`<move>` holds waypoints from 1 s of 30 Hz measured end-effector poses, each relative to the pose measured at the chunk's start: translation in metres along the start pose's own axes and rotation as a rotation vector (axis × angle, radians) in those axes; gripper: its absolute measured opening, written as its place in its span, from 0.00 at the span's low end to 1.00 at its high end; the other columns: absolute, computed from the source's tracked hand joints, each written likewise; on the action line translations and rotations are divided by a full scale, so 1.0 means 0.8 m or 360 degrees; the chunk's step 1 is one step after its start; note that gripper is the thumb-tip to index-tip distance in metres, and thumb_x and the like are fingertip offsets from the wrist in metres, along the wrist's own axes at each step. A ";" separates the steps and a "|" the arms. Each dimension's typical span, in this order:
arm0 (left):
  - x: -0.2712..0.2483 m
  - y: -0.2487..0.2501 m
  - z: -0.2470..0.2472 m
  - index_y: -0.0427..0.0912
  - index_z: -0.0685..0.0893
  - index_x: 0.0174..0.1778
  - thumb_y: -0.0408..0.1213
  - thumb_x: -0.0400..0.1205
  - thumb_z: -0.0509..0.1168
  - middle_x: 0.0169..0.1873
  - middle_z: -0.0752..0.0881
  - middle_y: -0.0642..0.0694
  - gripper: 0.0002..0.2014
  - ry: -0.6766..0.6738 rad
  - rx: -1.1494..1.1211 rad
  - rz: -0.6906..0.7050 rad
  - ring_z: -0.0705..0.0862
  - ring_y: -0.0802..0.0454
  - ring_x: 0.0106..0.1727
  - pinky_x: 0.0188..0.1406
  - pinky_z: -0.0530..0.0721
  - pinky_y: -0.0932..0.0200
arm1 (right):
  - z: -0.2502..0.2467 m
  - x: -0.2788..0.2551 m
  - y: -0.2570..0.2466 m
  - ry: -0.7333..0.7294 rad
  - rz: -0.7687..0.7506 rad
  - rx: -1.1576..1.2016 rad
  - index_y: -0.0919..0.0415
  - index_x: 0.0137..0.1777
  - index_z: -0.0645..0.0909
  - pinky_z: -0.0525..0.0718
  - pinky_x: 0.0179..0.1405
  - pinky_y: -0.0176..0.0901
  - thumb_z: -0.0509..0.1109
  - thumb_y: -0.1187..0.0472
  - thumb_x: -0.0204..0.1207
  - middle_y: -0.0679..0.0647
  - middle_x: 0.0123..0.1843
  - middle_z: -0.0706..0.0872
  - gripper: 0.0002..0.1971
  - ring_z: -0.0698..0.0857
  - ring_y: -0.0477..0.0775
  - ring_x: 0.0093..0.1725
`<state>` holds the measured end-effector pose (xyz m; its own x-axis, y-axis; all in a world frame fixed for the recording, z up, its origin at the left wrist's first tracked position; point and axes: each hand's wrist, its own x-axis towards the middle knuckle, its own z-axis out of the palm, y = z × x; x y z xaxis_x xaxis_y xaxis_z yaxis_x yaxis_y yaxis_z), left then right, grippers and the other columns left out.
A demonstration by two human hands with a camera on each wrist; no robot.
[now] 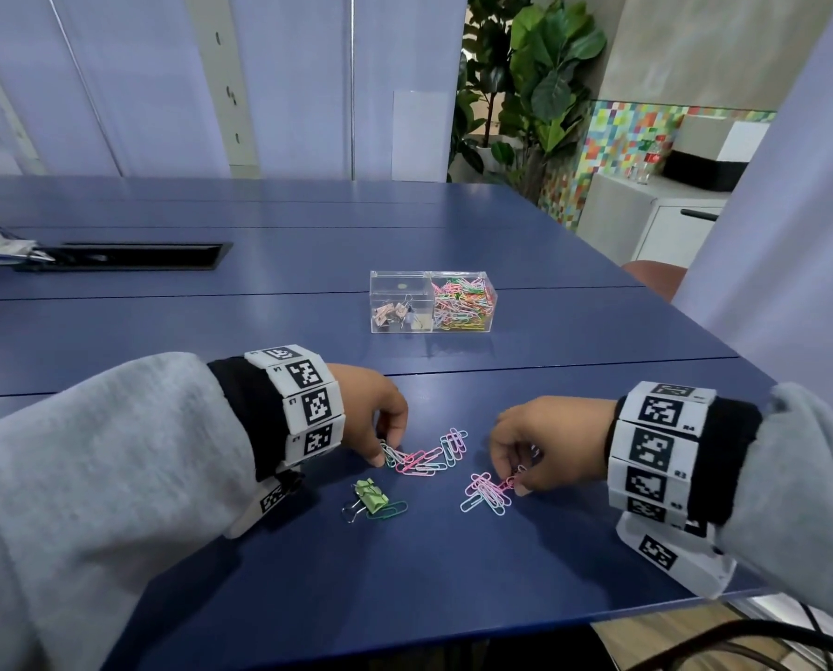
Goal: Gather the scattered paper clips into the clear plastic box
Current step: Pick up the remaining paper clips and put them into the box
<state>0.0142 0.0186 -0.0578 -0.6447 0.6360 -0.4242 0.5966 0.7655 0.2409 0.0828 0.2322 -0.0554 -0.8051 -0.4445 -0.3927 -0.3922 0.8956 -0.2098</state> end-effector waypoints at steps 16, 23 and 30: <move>-0.002 -0.010 0.002 0.51 0.78 0.30 0.40 0.74 0.71 0.28 0.83 0.54 0.10 0.0036 -0.0081 -0.0128 0.81 0.53 0.32 0.34 0.78 0.65 | -0.008 -0.002 0.002 0.0006 0.0116 -0.0051 0.44 0.28 0.71 0.77 0.36 0.38 0.68 0.66 0.64 0.43 0.27 0.77 0.14 0.75 0.41 0.28; -0.003 -0.014 0.001 0.51 0.79 0.31 0.41 0.74 0.72 0.28 0.84 0.53 0.09 0.0060 -0.0176 -0.0072 0.82 0.56 0.29 0.31 0.76 0.67 | -0.107 0.043 0.051 0.0654 0.0159 0.0561 0.55 0.29 0.76 0.80 0.23 0.28 0.70 0.75 0.69 0.42 0.17 0.82 0.15 0.79 0.36 0.17; -0.009 -0.019 -0.003 0.51 0.83 0.34 0.39 0.75 0.70 0.14 0.80 0.61 0.05 0.0275 -0.0325 -0.0025 0.81 0.62 0.24 0.32 0.77 0.70 | -0.164 0.138 0.072 0.1086 0.0469 0.0316 0.53 0.30 0.77 0.86 0.44 0.48 0.72 0.68 0.69 0.49 0.30 0.82 0.12 0.84 0.52 0.35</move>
<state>0.0082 0.0027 -0.0562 -0.7355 0.6178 -0.2782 0.4884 0.7680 0.4143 -0.0871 0.2365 0.0068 -0.9854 -0.0228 0.1688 -0.0838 0.9276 -0.3641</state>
